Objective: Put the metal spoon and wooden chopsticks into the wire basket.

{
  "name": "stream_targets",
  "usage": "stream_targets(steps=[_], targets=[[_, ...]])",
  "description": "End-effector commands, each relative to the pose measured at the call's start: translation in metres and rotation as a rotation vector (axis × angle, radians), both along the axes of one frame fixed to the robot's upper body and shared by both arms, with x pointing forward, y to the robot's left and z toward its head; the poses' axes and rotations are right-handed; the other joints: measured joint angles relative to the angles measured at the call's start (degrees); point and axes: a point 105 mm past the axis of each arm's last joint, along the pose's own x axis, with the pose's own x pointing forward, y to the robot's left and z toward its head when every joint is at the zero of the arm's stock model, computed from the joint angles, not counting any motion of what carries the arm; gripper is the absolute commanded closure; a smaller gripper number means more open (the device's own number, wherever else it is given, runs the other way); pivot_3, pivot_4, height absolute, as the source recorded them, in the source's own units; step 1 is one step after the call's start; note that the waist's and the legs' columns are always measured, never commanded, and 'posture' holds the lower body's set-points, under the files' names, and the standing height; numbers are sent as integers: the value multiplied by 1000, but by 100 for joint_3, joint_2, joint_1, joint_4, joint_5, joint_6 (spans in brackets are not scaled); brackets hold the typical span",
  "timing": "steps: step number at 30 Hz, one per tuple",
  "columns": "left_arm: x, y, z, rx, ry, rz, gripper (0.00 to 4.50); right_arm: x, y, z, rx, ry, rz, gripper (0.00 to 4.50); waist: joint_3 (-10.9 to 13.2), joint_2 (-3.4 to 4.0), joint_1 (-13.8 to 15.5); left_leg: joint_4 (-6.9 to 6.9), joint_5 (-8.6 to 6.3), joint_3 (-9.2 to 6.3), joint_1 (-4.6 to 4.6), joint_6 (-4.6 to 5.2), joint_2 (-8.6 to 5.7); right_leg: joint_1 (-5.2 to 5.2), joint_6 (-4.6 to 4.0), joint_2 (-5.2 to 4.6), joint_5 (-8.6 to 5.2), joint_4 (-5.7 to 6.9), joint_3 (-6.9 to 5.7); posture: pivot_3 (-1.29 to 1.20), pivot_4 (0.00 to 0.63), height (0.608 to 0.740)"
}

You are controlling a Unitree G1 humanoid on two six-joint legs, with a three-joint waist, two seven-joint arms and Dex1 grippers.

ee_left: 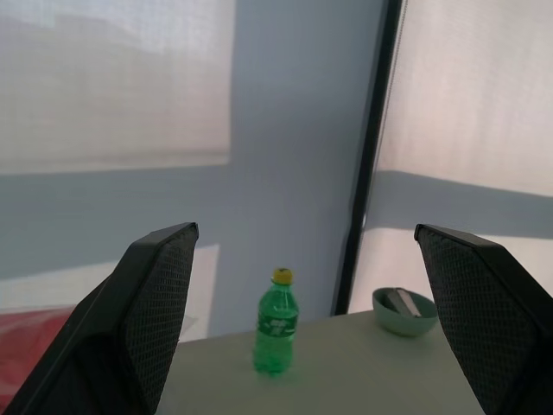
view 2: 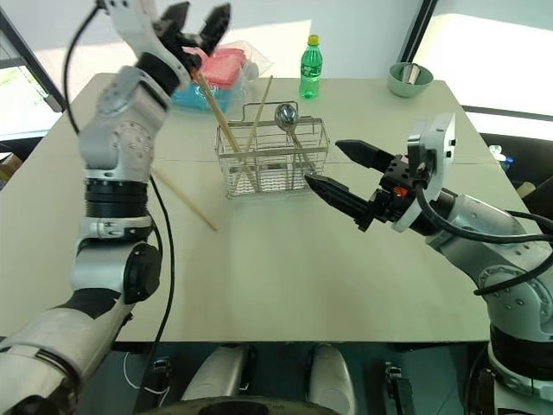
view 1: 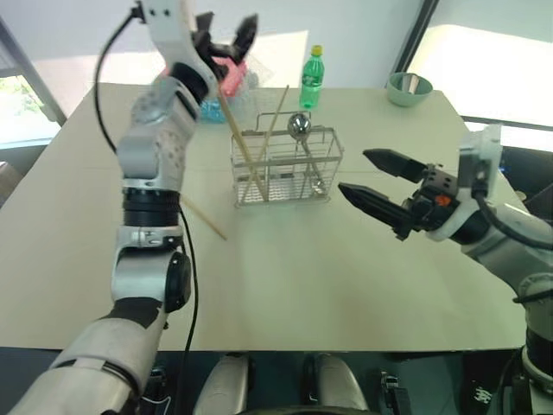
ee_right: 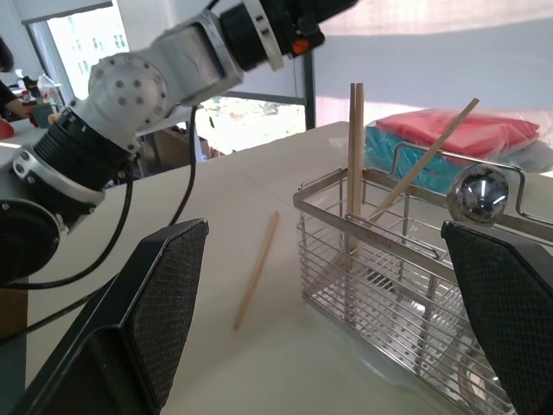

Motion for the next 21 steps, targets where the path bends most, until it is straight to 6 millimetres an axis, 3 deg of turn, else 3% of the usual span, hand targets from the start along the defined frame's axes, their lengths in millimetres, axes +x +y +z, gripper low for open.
stream_targets(steps=[1, 4, 6, 9, 11, 15, 21], targets=[[-15, 45, 54, -126, -63, 141, 156, 0, 4, 9, 16, -46, 26, 0, 0, 0, -2, 0, 0, 0, -1, 0, 0, -1, 0, 1, 0, 0, 0, 0, 150, 667], [-5, 84, 47, -189, 62, 341, 156, 2, 7, 7, 17, -45, 39, 0, -6, 10, -1, -2, 0, 2, 6, 0, -3, 4, 1, 1, 0, -1, 1, 0, 150, 667], [5, 111, 17, -224, 239, 515, 156, 3, 9, 6, 19, -45, 52, 0, -7, 10, 18, -3, 0, 2, 13, 0, -3, 11, 1, 0, -1, 1, 3, 0, 150, 667], [14, 130, -41, -254, 526, 639, 156, 6, 12, 6, 25, -46, 61, 0, -7, 3, 15, 1, 2, -2, 15, -3, -5, 13, 2, 1, 0, 8, 2, 0, 150, 667], [17, 124, -85, -274, 705, 638, 156, 6, 14, 6, 27, -48, 68, 0, -7, -1, 14, 5, 4, -5, 15, -7, -5, 13, 4, 3, 1, 11, 2, 0, 150, 667], [13, 101, -139, -240, 895, 624, 156, 1, 19, 8, 16, -64, 92, 0, -5, -11, 18, 6, 5, -6, 4, -10, -6, 4, 3, 1, 2, 11, 2, 0, 150, 667], [10, 87, -188, -251, 1100, 652, 156, -4, 21, 8, 12, -58, 109, 0, -4, -14, -13, -7, 28, 7, 2, -54, -4, -12, 2, -1, 2, 7, 12, 0, 150, 667]])
